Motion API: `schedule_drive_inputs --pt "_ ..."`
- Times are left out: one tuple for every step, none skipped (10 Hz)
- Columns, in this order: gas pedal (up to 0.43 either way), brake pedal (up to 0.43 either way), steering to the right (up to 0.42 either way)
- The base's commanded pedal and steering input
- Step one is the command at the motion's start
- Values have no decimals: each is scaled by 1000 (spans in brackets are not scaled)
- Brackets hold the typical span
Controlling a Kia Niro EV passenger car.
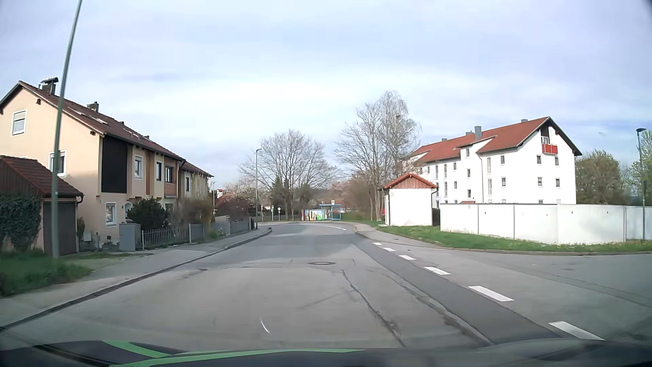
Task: Follow the waypoints while adhering to traffic rules and regulations
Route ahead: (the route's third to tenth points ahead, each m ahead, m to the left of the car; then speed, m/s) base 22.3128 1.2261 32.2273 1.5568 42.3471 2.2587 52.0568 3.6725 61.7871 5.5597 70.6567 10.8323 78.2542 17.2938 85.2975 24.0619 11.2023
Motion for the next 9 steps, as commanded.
schedule_drive_inputs --pt "39 0 -2" --pt "39 0 -2" --pt "39 0 -2" --pt "39 0 -2" --pt "39 0 -1" --pt "39 0 -1" --pt "39 0 -1" --pt "39 0 -1" --pt "39 0 -1"
